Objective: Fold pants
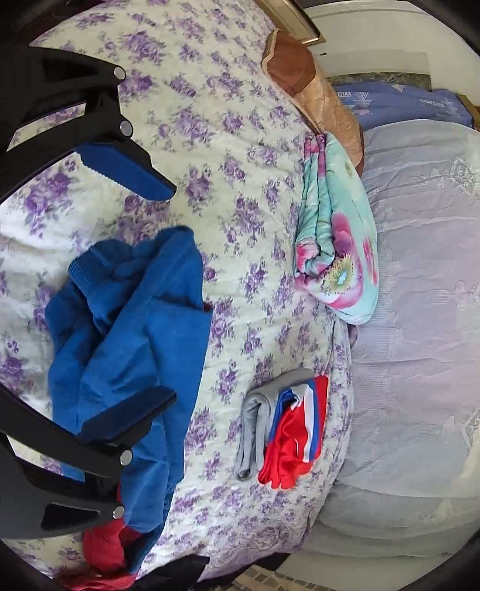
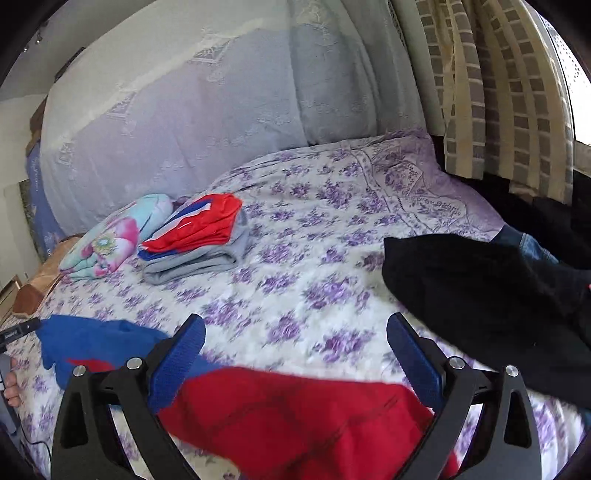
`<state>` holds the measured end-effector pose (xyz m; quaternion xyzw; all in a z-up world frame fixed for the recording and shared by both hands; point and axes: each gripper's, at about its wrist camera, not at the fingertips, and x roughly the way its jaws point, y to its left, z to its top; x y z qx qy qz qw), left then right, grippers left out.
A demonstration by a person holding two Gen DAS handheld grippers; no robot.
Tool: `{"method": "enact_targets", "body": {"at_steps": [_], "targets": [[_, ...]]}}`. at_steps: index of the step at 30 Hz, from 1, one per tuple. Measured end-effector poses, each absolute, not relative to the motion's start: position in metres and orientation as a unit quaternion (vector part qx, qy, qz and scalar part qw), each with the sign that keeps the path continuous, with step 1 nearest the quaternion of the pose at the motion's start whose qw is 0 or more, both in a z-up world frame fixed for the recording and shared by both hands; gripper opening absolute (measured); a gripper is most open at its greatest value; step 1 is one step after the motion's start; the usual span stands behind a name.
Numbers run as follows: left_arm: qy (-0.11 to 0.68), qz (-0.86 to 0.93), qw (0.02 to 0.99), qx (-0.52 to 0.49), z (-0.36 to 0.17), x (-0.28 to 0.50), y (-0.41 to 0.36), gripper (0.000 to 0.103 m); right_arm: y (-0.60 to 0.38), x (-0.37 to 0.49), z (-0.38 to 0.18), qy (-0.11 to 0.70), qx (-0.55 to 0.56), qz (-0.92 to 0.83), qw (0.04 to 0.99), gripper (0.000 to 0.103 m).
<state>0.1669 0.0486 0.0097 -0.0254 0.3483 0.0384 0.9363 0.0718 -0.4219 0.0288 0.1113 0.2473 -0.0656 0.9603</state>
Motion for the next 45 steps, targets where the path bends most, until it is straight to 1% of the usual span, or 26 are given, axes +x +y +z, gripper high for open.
{"method": "enact_targets", "body": {"at_steps": [2, 4, 7, 9, 11, 13, 16, 17, 19, 21, 22, 24, 26, 28, 30, 32, 35, 37, 42, 45], "targets": [[0.359, 0.030, 0.932, -0.034, 0.007, 0.165, 0.050, 0.098, -0.421, 0.064, 0.035, 0.236, 0.135, -0.025, 0.962, 0.099], [0.364, 0.016, 0.930, -0.045, 0.000, 0.154, 0.055, 0.098, -0.408, 0.043, 0.026, 0.242, 0.145, 0.016, 0.959, 0.099], [0.389, 0.001, 0.921, -0.031, -0.019, 0.144, 0.052, 0.098, -0.377, 0.006, -0.004, 0.278, 0.155, 0.071, 0.945, 0.099], [0.406, -0.017, 0.913, -0.027, -0.030, 0.149, 0.046, 0.098, -0.359, -0.009, -0.026, 0.309, 0.186, 0.116, 0.926, 0.099], [0.419, -0.029, 0.907, -0.019, -0.039, 0.159, 0.034, 0.098, -0.353, -0.006, -0.045, 0.337, 0.211, 0.142, 0.906, 0.099], [0.423, -0.034, 0.906, -0.013, -0.044, 0.172, 0.022, 0.098, -0.362, 0.010, -0.056, 0.352, 0.221, 0.104, 0.904, 0.099], [0.411, -0.021, 0.911, -0.020, -0.042, 0.185, 0.015, 0.098, -0.394, 0.040, -0.065, 0.353, 0.290, 0.073, 0.886, 0.098], [0.407, -0.017, 0.913, -0.030, -0.039, 0.188, 0.016, 0.098, -0.401, 0.047, -0.060, 0.345, 0.305, 0.072, 0.885, 0.098], [0.391, -0.021, 0.918, -0.068, -0.022, 0.197, 0.022, 0.098, -0.405, 0.065, -0.027, 0.302, 0.281, 0.098, 0.906, 0.098], [0.359, -0.023, 0.928, -0.093, 0.000, 0.216, 0.022, 0.098, -0.405, 0.101, 0.015, 0.253, 0.203, 0.109, 0.940, 0.098], [0.351, -0.020, 0.933, -0.079, 0.009, 0.228, 0.019, 0.098, -0.405, 0.127, 0.028, 0.252, 0.169, 0.092, 0.948, 0.098], [0.365, 0.013, 0.930, -0.040, 0.016, 0.247, 0.012, 0.098, -0.410, 0.161, 0.039, 0.263, 0.142, 0.032, 0.954, 0.098], [0.362, 0.000, 0.931, -0.048, 0.020, 0.239, 0.016, 0.098, -0.411, 0.160, 0.043, 0.254, 0.148, 0.037, 0.955, 0.098], [0.353, -0.018, 0.934, -0.051, 0.015, 0.219, 0.026, 0.098, -0.405, 0.139, 0.038, 0.248, 0.136, 0.061, 0.957, 0.099], [0.367, -0.015, 0.929, -0.034, 0.004, 0.210, 0.034, 0.098, -0.402, 0.116, 0.025, 0.248, 0.112, 0.060, 0.960, 0.099], [0.387, -0.014, 0.922, -0.020, -0.009, 0.211, 0.038, 0.098, -0.406, 0.111, 0.010, 0.272, 0.106, 0.065, 0.954, 0.099], [0.415, 0.023, 0.909, 0.004, -0.028, 0.220, 0.045, 0.098, -0.412, 0.111, -0.015, 0.318, 0.135, 0.070, 0.936, 0.099], [0.429, 0.032, 0.903, -0.011, -0.037, 0.214, 0.058, 0.098, -0.415, 0.105, -0.026, 0.330, 0.157, 0.066, 0.928, 0.099], [0.466, 0.026, 0.880, -0.087, -0.063, 0.179, 0.090, 0.098, -0.430, 0.096, -0.051, 0.359, 0.214, 0.052, 0.907, 0.099], [0.463, 0.025, 0.879, -0.111, -0.065, 0.164, 0.087, 0.098, -0.433, 0.103, -0.061, 0.374, 0.236, 0.050, 0.895, 0.099]]}}
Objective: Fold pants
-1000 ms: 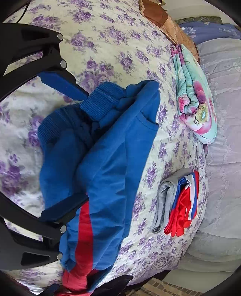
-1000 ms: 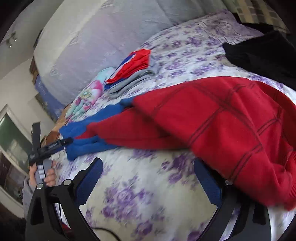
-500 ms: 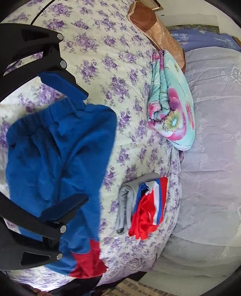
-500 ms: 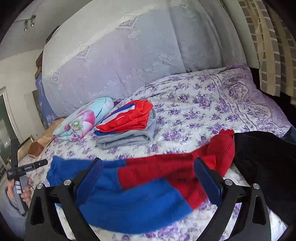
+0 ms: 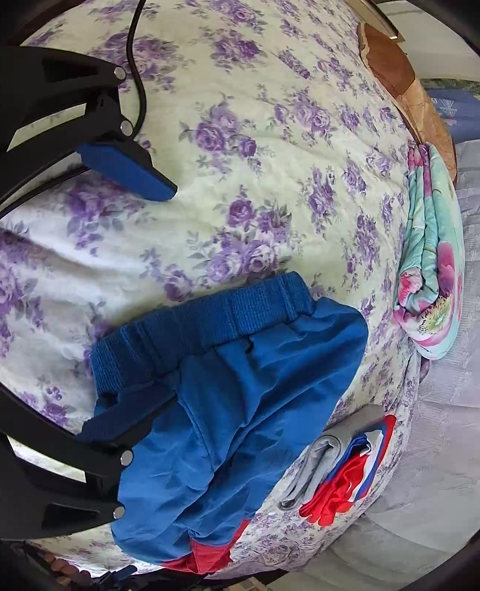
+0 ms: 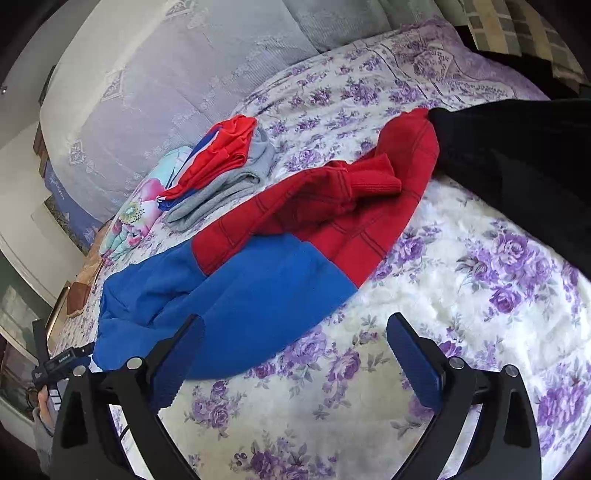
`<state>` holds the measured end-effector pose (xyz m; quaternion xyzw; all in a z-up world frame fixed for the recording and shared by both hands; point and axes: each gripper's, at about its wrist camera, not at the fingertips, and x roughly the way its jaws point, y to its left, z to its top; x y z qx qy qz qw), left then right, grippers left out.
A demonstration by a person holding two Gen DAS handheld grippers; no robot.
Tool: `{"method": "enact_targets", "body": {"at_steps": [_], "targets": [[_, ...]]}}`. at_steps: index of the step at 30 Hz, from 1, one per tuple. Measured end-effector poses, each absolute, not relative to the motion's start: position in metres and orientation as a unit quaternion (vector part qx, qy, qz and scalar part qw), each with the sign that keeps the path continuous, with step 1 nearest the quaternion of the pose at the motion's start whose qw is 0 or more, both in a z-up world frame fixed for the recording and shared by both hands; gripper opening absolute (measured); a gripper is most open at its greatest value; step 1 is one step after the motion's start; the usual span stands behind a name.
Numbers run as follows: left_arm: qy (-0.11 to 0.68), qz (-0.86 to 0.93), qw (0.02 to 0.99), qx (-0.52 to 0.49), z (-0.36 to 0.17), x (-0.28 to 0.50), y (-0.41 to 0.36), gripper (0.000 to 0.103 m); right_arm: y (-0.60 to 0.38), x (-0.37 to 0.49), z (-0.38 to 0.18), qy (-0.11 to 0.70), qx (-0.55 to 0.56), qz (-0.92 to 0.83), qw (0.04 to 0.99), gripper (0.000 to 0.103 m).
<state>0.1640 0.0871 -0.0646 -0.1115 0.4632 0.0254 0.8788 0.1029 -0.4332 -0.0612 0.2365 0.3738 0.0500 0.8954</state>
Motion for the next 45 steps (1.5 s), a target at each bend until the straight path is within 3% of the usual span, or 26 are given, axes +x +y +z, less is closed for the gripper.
{"method": "enact_targets", "body": {"at_steps": [9, 19, 20, 21, 23, 24, 30, 33, 35, 36, 38, 40, 45], "targets": [[0.493, -0.055, 0.845, -0.199, -0.085, 0.158, 0.049, 0.098, -0.434, 0.101, -0.067, 0.371, 0.247, 0.044, 0.894, 0.099], [0.450, -0.067, 0.829, -0.325, -0.087, 0.195, 0.043, 0.098, -0.439, 0.098, -0.070, 0.358, 0.265, 0.052, 0.894, 0.099], [0.439, -0.060, 0.837, -0.322, -0.085, 0.198, 0.048, 0.092, -0.440, 0.098, -0.070, 0.358, 0.270, 0.053, 0.892, 0.099], [0.433, -0.043, 0.842, -0.318, -0.082, 0.201, 0.054, 0.069, -0.442, 0.100, -0.070, 0.359, 0.274, 0.054, 0.891, 0.099], [0.430, -0.043, 0.843, -0.320, -0.079, 0.206, 0.066, 0.054, -0.444, 0.104, -0.069, 0.359, 0.279, 0.056, 0.889, 0.099], [0.430, -0.049, 0.843, -0.319, -0.077, 0.207, 0.070, 0.039, -0.445, 0.108, -0.069, 0.360, 0.279, 0.057, 0.888, 0.099], [0.400, -0.075, 0.864, -0.296, -0.053, 0.196, 0.088, 0.030, -0.456, 0.143, -0.077, 0.378, 0.301, 0.053, 0.874, 0.098], [0.364, -0.071, 0.880, -0.296, -0.031, 0.188, 0.105, 0.030, -0.458, 0.153, -0.076, 0.374, 0.305, 0.051, 0.874, 0.086], [0.349, -0.061, 0.890, -0.288, -0.020, 0.187, 0.114, 0.030, -0.459, 0.161, -0.079, 0.378, 0.314, 0.064, 0.869, 0.050], [0.344, -0.053, 0.894, -0.281, -0.016, 0.186, 0.118, 0.030, -0.459, 0.166, -0.084, 0.384, 0.324, 0.076, 0.861, 0.043], [0.341, -0.038, 0.900, -0.268, -0.010, 0.183, 0.125, 0.030, -0.459, 0.172, -0.090, 0.390, 0.345, 0.094, 0.849, 0.013], [0.349, -0.027, 0.903, -0.248, -0.010, 0.184, 0.127, 0.030, -0.454, 0.166, -0.083, 0.379, 0.333, 0.101, 0.858, 0.007], [0.380, -0.031, 0.894, -0.233, -0.017, 0.171, 0.139, 0.033, -0.434, 0.091, -0.041, 0.352, 0.284, 0.129, 0.883, 0.005]]}}
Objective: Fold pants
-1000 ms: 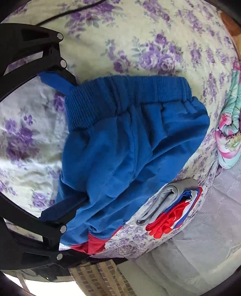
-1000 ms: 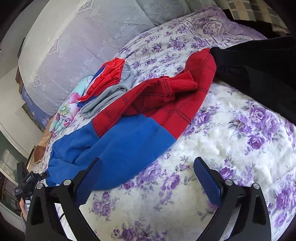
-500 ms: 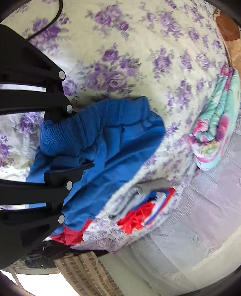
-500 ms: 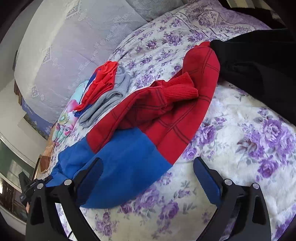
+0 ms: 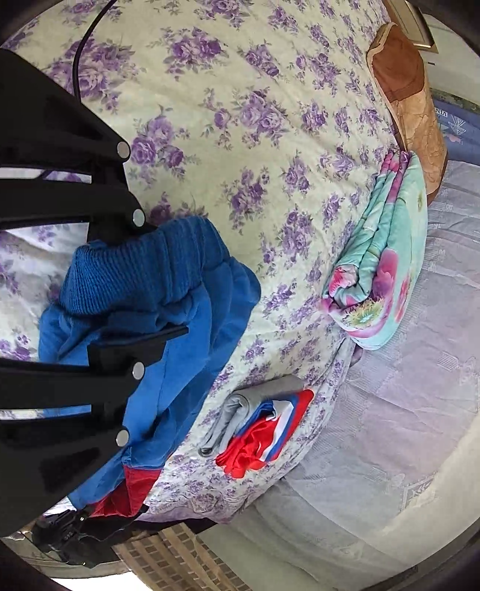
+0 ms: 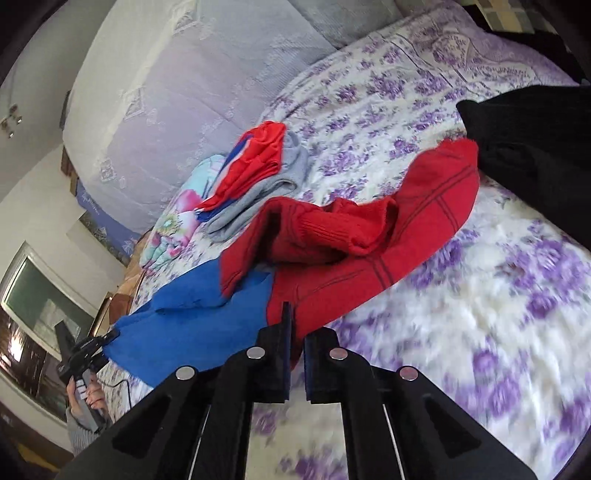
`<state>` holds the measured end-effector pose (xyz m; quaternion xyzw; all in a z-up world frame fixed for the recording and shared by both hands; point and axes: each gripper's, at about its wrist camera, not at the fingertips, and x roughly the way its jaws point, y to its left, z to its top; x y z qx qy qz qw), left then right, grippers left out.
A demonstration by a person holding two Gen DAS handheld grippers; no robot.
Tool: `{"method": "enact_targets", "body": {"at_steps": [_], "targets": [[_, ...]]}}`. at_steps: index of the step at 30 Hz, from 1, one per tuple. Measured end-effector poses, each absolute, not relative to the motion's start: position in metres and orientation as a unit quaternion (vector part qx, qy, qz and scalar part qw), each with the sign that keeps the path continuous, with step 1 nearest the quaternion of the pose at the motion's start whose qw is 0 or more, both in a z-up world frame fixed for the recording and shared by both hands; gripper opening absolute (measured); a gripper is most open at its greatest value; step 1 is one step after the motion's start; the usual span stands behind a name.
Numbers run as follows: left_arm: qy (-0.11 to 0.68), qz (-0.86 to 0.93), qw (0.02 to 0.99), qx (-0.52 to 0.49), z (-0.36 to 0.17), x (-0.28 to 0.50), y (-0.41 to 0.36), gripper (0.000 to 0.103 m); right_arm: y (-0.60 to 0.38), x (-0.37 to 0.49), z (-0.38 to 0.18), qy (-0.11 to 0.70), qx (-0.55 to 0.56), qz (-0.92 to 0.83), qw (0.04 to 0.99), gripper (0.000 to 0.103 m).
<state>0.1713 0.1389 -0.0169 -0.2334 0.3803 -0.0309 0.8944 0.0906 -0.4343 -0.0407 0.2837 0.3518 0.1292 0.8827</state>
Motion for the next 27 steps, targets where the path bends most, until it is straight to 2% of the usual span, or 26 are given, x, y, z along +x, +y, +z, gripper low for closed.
{"method": "enact_targets", "body": {"at_steps": [1, 2, 3, 4, 5, 8, 9, 10, 11, 13, 15, 20, 23, 25, 26, 27], "targets": [[0.391, -0.031, 0.891, -0.230, -0.020, 0.170, 0.142, 0.036, -0.432, 0.074, -0.035, 0.354, 0.271, 0.130, 0.886, 0.005], [0.406, -0.026, 0.887, -0.219, -0.024, 0.173, 0.143, 0.048, -0.428, 0.063, -0.033, 0.367, 0.249, 0.122, 0.888, 0.011], [0.422, -0.011, 0.885, -0.197, -0.028, 0.178, 0.142, 0.064, -0.423, 0.058, -0.036, 0.391, 0.218, 0.108, 0.888, 0.022], [0.428, 0.009, 0.886, -0.178, -0.032, 0.181, 0.140, 0.069, -0.419, 0.055, -0.043, 0.416, 0.180, 0.086, 0.887, 0.056], [0.434, 0.023, 0.886, -0.163, -0.036, 0.182, 0.139, 0.070, -0.420, 0.050, -0.047, 0.420, 0.158, 0.047, 0.892, 0.063], [0.441, -0.025, 0.877, -0.189, -0.037, 0.162, 0.142, 0.072, -0.425, 0.016, -0.031, 0.370, 0.194, 0.057, 0.907, 0.062], [0.434, -0.038, 0.877, -0.202, -0.036, 0.148, 0.143, 0.080, -0.423, 0.001, -0.018, 0.342, 0.200, 0.058, 0.916, 0.062], [0.430, -0.040, 0.877, -0.212, -0.036, 0.135, 0.143, 0.084, -0.419, -0.013, -0.006, 0.311, 0.196, 0.053, 0.929, 0.063], [0.429, -0.043, 0.876, -0.217, -0.038, 0.123, 0.141, 0.086, -0.413, -0.028, 0.007, 0.278, 0.188, 0.054, 0.940, 0.070], [0.440, -0.068, 0.869, -0.217, -0.047, 0.108, 0.127, 0.086, -0.397, -0.054, 0.030, 0.230, 0.161, 0.072, 0.957, 0.083], [0.456, -0.090, 0.861, -0.205, -0.057, 0.104, 0.111, 0.086, -0.383, -0.075, 0.050, 0.210, 0.136, 0.090, 0.964, 0.089], [0.460, -0.081, 0.864, -0.189, -0.079, 0.128, 0.096, 0.081, -0.390, -0.119, 0.097, 0.207, 0.072, 0.049, 0.974, 0.098], [0.441, -0.059, 0.880, -0.166, -0.078, 0.147, 0.088, 0.078, -0.406, -0.131, 0.100, 0.224, 0.081, 0.008, 0.971, 0.099], [0.452, -0.063, 0.877, -0.150, -0.079, 0.167, 0.073, 0.061, -0.409, -0.120, 0.088, 0.234, 0.096, 0.014, 0.967, 0.099], [0.459, -0.068, 0.874, -0.144, -0.080, 0.175, 0.065, 0.043, -0.408, -0.116, 0.082, 0.238, 0.102, 0.023, 0.966, 0.099], [0.461, -0.064, 0.874, -0.138, -0.078, 0.180, 0.059, 0.034, -0.405, -0.110, 0.075, 0.241, 0.108, 0.033, 0.964, 0.099]]}}
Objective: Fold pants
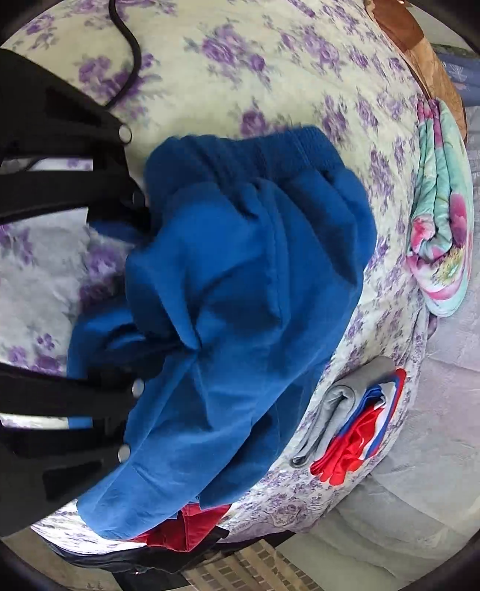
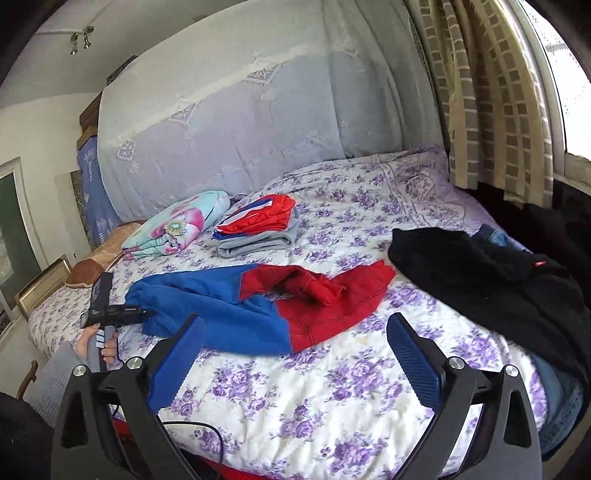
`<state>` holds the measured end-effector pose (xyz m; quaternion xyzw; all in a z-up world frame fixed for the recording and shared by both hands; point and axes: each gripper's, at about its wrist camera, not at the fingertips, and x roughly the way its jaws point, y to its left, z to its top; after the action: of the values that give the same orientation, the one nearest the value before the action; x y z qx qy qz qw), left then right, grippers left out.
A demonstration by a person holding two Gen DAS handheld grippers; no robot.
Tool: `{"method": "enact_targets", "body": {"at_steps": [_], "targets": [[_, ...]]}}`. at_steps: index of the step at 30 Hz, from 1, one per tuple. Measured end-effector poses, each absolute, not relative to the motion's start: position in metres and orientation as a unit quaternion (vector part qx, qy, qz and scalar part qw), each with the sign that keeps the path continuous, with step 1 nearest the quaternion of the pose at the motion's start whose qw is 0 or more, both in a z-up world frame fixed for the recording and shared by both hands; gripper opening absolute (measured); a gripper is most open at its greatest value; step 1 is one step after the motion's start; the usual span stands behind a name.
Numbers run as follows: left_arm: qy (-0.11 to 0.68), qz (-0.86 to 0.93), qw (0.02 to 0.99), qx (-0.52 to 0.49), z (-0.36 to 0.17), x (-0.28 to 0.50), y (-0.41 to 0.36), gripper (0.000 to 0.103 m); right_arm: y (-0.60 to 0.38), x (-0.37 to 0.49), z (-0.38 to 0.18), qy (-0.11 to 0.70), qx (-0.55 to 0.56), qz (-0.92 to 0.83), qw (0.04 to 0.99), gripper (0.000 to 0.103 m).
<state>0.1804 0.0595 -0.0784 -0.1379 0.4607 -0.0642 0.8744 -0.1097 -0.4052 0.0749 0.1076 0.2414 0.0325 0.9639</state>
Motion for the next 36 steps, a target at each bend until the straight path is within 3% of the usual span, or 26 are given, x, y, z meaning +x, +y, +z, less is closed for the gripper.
{"method": "enact_targets", "body": {"at_steps": [3, 7, 9, 11, 13, 14, 15, 22, 25, 27, 29, 36], "targets": [[0.442, -0.074, 0.886, -0.124, -0.059, 0.174, 0.056, 0.016, -0.395, -0.095, 0.056, 0.251, 0.129, 0.071, 0.957, 0.099], [0.422, -0.081, 0.895, -0.115, -0.022, 0.138, 0.086, 0.013, -0.383, -0.078, 0.038, 0.275, 0.132, 0.096, 0.947, 0.099], [0.421, -0.052, 0.900, -0.098, -0.005, 0.117, 0.110, 0.005, -0.379, -0.071, 0.029, 0.291, 0.131, 0.097, 0.943, 0.099], [0.432, -0.005, 0.898, -0.077, 0.007, 0.099, 0.132, 0.005, -0.378, -0.064, 0.020, 0.305, 0.137, 0.101, 0.937, 0.099], [0.454, 0.033, 0.887, -0.074, 0.005, 0.085, 0.158, 0.027, -0.377, -0.055, 0.009, 0.319, 0.146, 0.105, 0.931, 0.099], [0.453, 0.052, 0.886, -0.089, 0.001, 0.077, 0.168, 0.045, -0.377, -0.049, 0.003, 0.327, 0.154, 0.105, 0.927, 0.099], [0.452, 0.061, 0.884, -0.101, -0.005, 0.071, 0.173, 0.050, -0.378, -0.043, -0.003, 0.334, 0.162, 0.103, 0.923, 0.099], [0.475, -0.019, 0.872, -0.120, -0.048, 0.093, 0.137, 0.050, -0.387, -0.016, -0.016, 0.359, 0.174, 0.072, 0.914, 0.099], [0.462, -0.017, 0.883, -0.083, -0.061, 0.126, 0.118, 0.054, -0.394, -0.017, -0.019, 0.359, 0.171, 0.056, 0.916, 0.099], [0.450, -0.013, 0.890, -0.065, -0.068, 0.144, 0.110, 0.067, -0.404, -0.015, -0.026, 0.365, 0.181, 0.045, 0.912, 0.099], [0.425, -0.008, 0.904, -0.034, -0.068, 0.153, 0.099, 0.072, -0.417, -0.010, -0.034, 0.371, 0.204, 0.037, 0.905, 0.099], [0.409, -0.028, 0.912, 0.003, -0.052, 0.170, 0.071, 0.073, -0.458, 0.019, -0.056, 0.376, 0.270, 0.010, 0.886, 0.099]]}}
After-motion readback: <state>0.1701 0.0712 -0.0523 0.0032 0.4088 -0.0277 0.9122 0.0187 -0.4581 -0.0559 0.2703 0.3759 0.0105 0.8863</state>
